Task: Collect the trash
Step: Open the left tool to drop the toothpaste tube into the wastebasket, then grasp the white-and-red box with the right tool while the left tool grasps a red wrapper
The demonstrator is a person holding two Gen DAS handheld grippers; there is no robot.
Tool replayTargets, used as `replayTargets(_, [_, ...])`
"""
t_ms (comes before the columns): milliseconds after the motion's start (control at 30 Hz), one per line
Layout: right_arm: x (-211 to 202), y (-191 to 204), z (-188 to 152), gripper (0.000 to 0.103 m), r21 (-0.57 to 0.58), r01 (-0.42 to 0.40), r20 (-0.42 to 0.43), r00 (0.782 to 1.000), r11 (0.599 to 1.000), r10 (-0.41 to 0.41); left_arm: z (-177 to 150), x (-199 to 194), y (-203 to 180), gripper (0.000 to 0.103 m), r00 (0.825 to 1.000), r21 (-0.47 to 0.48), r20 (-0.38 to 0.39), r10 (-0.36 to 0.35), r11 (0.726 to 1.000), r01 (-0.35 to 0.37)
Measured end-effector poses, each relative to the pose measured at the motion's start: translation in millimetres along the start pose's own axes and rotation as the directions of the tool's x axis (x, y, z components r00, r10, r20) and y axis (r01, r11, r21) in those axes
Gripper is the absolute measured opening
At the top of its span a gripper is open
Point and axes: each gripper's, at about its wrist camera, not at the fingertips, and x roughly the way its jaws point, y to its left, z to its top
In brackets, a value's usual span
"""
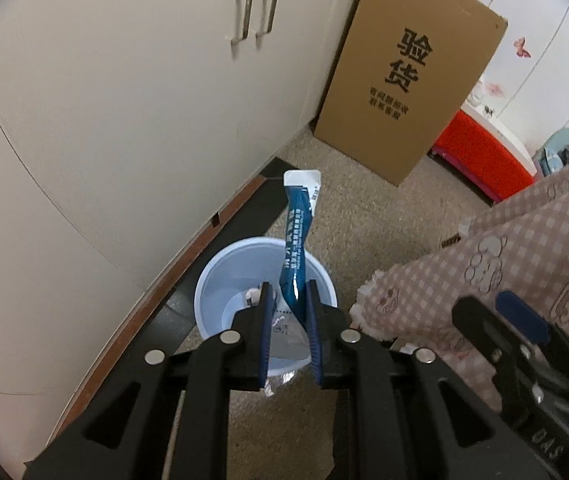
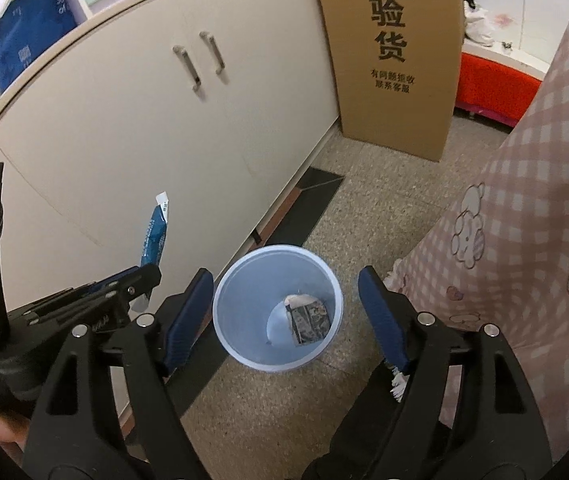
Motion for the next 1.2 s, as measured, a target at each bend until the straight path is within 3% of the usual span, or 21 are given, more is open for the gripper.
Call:
replayTargets(100, [-4.7, -2.3, 0.9, 0.075, 0.008, 0.002, 0.009, 1.000, 1.000, -0.002, 5.6, -2.9, -0.4, 0.069, 0.999, -0.026, 0.028, 0.030, 0.999, -0.029])
replayTargets(500, [-42.3, 0.2, 5.7, 0.075, 0.009, -0.001, 0.049, 0.999, 1.000, 0.000, -6.2, -45.1, -6.3, 0.069, 0.998, -0.024, 0.063, 0.008, 1.000, -0.006])
replayTargets(800, [-125.3, 5.6, 16.0, 0.075, -0.008, -0.003, 0.189, 0.982, 1.000, 0.004, -9.9, -121.8, -30.9, 0.072, 0.981, -0.006, 0.186, -0.054, 0.998, 0.056])
replayTargets(967, [-188.7, -4.6, 16.7, 0.077, 0.013, 0.064, 0.302, 0.951, 0.998, -0.065, -12.8, -164.9, -57.3, 0.074, 0.960, 0.038, 0.259, -0.103, 0.995, 0.096])
replayTargets(1100, [-241.8, -27.9, 9.1, 0.082, 0.073, 0.205, 0.398, 0.891, 0.976, -0.216, -18.0, -182.9, -88.4, 0.075, 0.950, 0.095, 0.280, -0.138, 0.989, 0.115])
replayTargets(1200, [-262.7, -52.0, 5.1, 0.085, 0.133, 0.301, 0.400, 0.855, 0.944, -0.329, -22.2, -189.2, -117.4, 0.075, 0.946, 0.150, 0.270, -0.180, 0.978, 0.143])
